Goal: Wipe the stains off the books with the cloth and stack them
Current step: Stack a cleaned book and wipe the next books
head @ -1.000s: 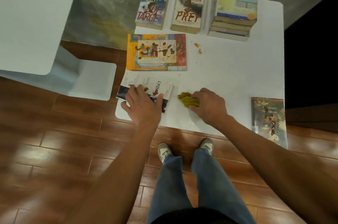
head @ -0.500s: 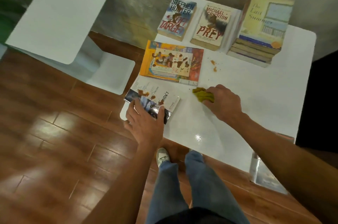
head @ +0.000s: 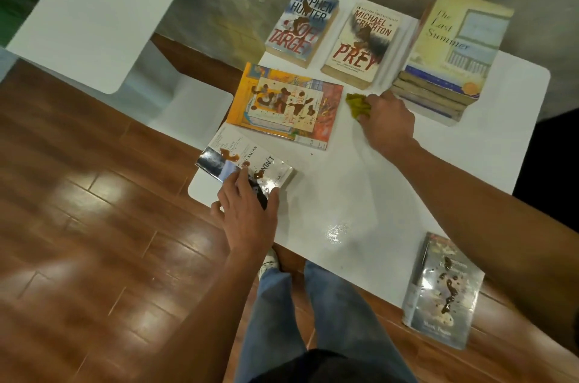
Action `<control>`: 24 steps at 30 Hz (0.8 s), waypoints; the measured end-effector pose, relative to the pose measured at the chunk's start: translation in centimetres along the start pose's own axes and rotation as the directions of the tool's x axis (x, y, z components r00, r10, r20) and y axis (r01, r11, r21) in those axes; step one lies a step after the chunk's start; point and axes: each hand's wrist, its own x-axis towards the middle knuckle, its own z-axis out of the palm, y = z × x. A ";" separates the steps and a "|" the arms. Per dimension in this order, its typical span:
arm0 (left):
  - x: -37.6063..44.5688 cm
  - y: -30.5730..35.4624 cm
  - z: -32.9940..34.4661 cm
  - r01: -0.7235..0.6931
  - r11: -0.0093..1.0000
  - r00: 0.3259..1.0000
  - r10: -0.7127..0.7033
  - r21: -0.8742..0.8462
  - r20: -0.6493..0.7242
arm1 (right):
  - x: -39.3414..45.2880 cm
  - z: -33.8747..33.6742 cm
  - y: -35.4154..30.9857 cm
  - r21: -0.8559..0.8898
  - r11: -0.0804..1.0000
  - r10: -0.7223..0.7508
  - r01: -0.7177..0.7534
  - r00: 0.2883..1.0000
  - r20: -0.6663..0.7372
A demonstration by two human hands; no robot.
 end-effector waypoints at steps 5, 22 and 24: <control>0.0 -0.5 0.4 0.015 1.000 1.000 -0.015 0.004 -0.008 | 0.1 0.3 -0.5 0.017 1.000 0.021 -0.022 0.997 0.073; -1.5 -2.8 0.0 -0.193 0.979 0.977 0.185 0.063 0.109 | -9.9 2.7 -5.2 0.064 0.991 0.100 -0.114 0.976 0.193; -1.4 -3.5 0.1 -0.214 0.974 0.970 0.203 0.077 0.132 | -10.3 2.7 -5.5 0.047 0.993 0.098 -0.109 0.977 0.190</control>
